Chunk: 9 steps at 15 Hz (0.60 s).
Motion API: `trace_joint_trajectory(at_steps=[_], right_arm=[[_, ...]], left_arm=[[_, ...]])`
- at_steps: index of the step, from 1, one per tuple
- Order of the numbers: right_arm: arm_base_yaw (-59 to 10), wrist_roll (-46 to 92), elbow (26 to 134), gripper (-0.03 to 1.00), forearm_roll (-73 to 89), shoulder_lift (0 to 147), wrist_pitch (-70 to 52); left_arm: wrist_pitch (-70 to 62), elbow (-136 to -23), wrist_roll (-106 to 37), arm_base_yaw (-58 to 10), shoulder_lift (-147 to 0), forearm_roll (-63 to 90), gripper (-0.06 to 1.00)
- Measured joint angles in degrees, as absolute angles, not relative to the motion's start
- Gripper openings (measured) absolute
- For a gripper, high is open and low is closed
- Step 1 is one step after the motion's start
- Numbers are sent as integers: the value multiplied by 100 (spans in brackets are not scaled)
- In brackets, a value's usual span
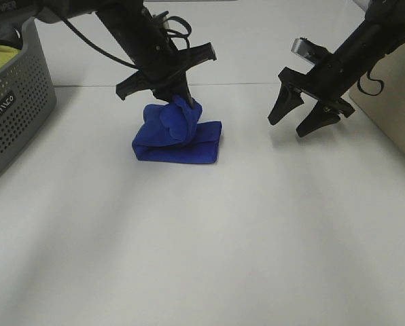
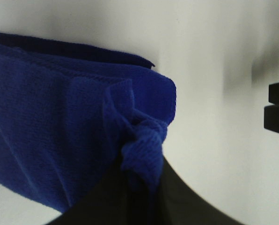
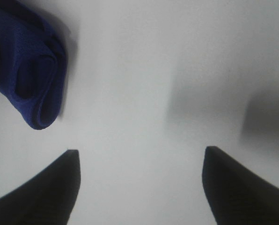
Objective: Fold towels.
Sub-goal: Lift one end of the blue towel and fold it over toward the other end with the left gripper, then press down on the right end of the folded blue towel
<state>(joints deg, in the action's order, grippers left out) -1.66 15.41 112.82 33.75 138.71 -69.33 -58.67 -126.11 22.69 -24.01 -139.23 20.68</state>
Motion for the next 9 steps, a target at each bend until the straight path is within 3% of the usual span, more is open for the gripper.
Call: trace_joint_trajectory(at_steps=[2,6,9], right_arm=[[-166,1541,11282,71,3380,13871,-6933],[-166,1541,11282,71,3398,13871,-6933],[-166,1558,11282,71,3638,13866,-6933]], left_arm=[[-5649,-12611,2578,-2406,-14089,2097,15],[-5202,-12611,2618,-2401,-14135,2819,56],[-4933,-12622,2343,-2401,-14135,3535,64]])
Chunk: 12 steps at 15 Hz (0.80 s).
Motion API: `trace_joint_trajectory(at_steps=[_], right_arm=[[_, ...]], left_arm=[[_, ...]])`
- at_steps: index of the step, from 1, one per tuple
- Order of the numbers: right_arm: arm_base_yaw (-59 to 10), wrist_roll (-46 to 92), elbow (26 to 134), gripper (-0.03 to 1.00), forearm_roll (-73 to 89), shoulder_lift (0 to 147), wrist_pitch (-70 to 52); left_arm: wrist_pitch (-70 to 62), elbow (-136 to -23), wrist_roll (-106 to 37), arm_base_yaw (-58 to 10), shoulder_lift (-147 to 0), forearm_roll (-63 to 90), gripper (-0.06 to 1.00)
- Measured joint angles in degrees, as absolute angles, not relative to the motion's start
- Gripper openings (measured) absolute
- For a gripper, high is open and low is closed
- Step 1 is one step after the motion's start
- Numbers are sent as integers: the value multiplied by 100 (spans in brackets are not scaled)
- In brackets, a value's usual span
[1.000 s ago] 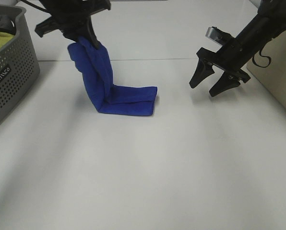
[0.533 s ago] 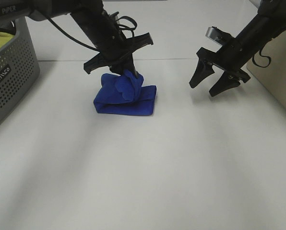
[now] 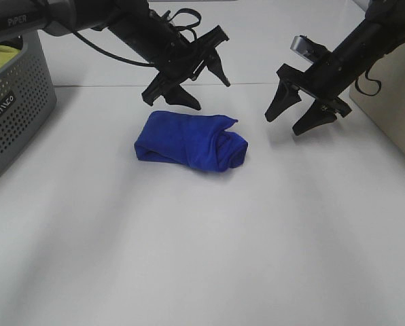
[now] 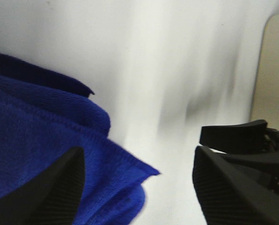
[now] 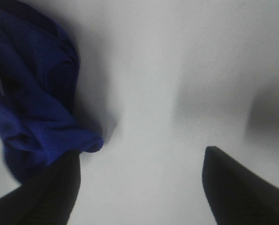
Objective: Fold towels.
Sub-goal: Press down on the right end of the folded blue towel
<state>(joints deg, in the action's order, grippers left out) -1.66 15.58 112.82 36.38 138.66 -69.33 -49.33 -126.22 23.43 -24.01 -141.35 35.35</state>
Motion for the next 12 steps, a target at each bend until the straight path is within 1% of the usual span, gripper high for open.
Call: trace_joint_trajectory(at_steps=[2,4,5,7,8,10,12], right_arm=[[-166,1633,11282,71,3919,13757,-6933],[-172,1748,11282,71,4458,13556,-6933],[-435,1748,11282,71,4675,13401,-6927],[-940,1748,11282,69,4744,13350,-6927],[-1094,1748,11282,69,4761,13350,-6927],[-1616,1782,11282,69,4836,13350,-6939],[-1908,2131,11282,69,5202,13373,-6950]], left_arm=[[-4927,-12668,1937,-2332,-14095,3667,65],[-4950,-12788,1650,-2080,-14003,3638,65],[-4950,-12811,1495,-1759,-13877,3558,65],[-4950,-12811,1398,-1444,-13762,3512,65],[-4950,-12811,1369,-1404,-13740,3512,65],[-5002,-12811,1312,-1249,-13671,3495,65],[-5197,-12811,1272,-1169,-13659,3489,65]])
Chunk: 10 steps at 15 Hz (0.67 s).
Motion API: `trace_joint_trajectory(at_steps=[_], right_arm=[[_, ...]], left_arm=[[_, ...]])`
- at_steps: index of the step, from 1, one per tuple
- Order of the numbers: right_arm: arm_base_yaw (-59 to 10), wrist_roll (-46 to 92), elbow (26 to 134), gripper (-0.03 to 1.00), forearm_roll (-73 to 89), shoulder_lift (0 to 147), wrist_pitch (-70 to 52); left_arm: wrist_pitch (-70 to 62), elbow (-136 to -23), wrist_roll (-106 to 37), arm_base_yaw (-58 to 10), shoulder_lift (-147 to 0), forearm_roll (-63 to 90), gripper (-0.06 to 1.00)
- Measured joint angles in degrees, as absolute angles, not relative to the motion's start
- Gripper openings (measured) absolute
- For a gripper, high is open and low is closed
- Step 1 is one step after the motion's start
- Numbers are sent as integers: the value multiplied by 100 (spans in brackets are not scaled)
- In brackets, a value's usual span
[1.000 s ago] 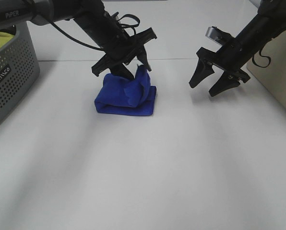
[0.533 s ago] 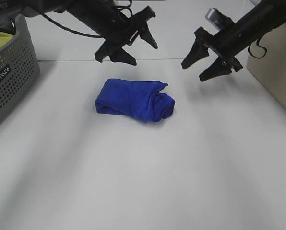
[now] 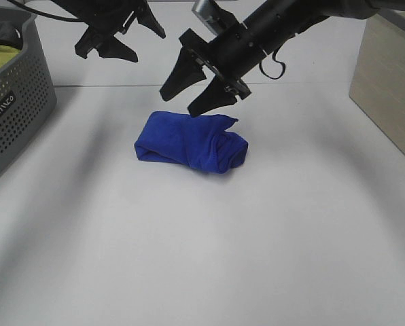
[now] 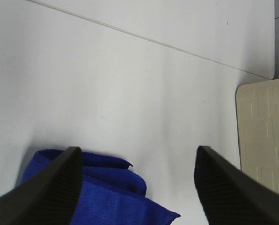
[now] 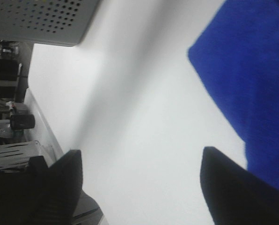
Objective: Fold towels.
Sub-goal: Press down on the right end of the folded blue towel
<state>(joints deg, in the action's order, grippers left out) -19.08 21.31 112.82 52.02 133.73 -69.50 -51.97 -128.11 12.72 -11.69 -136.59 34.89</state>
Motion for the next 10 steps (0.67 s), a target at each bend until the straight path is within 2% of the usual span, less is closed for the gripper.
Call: trace_joint_trajectory(at_steps=[5,10], right_arm=[[-1868,2510,11282,69,5684,14089,-6996],[-1450,2641,11282,68,5775,14404,-6996]], left_arm=[[-5518,-12817,1031,-1134,-13562,3254,65],[-5890,-12817,882,-1134,-13562,3231,65]])
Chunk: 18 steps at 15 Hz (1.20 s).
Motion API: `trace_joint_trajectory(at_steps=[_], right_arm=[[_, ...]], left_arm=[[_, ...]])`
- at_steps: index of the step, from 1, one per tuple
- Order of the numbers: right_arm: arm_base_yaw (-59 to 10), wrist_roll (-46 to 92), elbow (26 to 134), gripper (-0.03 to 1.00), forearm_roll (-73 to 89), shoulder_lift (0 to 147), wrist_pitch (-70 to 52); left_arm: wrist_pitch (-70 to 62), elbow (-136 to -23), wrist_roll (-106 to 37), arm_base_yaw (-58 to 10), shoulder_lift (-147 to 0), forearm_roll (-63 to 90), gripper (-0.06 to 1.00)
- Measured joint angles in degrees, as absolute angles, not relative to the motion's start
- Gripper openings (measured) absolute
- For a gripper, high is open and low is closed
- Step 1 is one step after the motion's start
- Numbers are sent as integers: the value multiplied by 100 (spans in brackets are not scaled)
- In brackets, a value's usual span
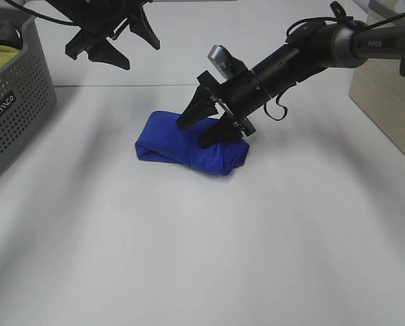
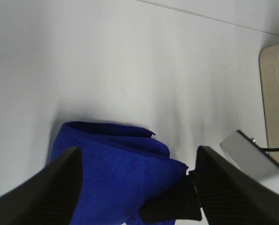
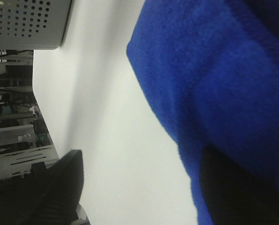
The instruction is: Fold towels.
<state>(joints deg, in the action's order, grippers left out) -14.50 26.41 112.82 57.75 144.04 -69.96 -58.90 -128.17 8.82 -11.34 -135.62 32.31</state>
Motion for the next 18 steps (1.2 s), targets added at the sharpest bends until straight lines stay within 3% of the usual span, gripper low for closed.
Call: trace_joint_trajectory(at_steps=[10,18], right_arm=[[-1169,2452,11282,68,4939,13837,-6807],[-1163,630,11259,68,2378,11860,-6933]], left_arm=[[-6314,-12817,510,-1134,-13367,3048,65],[-6927,-12473,607,-1186,-11402,848,65]])
